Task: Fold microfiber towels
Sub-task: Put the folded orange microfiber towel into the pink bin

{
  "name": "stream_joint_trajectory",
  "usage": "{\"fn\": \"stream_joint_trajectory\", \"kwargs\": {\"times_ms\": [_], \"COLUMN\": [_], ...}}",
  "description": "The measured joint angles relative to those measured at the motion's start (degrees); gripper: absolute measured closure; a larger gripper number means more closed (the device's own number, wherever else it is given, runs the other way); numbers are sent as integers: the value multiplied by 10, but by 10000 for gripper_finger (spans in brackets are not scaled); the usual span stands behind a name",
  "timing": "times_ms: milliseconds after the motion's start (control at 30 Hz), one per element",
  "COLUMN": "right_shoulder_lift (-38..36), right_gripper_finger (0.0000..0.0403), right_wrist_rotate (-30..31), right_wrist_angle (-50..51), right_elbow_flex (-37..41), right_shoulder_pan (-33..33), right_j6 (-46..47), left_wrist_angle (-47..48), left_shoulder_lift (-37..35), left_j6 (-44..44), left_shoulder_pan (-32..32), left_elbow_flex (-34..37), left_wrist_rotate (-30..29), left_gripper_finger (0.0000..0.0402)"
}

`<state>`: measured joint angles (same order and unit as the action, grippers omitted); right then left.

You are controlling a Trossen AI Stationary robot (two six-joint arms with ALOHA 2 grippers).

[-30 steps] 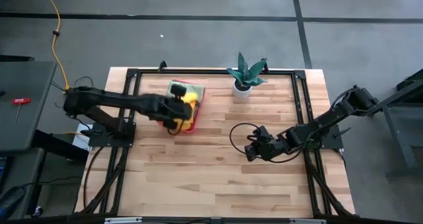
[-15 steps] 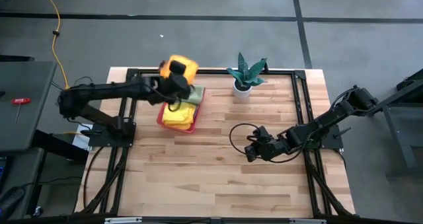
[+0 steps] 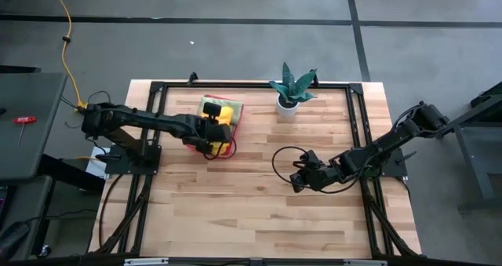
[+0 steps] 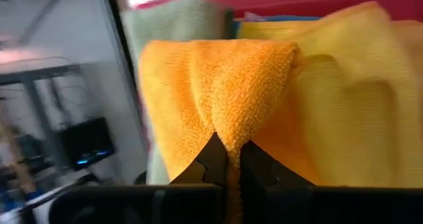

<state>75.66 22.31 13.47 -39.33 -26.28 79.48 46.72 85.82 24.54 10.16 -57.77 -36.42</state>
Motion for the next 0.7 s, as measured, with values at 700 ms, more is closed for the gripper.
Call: {"fn": "stream_joint_trajectory", "kwargs": {"times_ms": [700], "right_shoulder_lift": [0], "right_gripper_finger": [403], "right_wrist_rotate": [-12], "right_wrist_angle": [-9], "right_elbow_flex": [0], "right_shoulder_pan": [0], "right_j6": [0], "left_wrist_angle": [-86], "left_shoulder_lift": [-89], "left_j6": [341], "left_shoulder_pan": [198], "left_elbow_flex": [-118], "left_wrist_rotate": [-114], "left_gripper_finger": [401]}}
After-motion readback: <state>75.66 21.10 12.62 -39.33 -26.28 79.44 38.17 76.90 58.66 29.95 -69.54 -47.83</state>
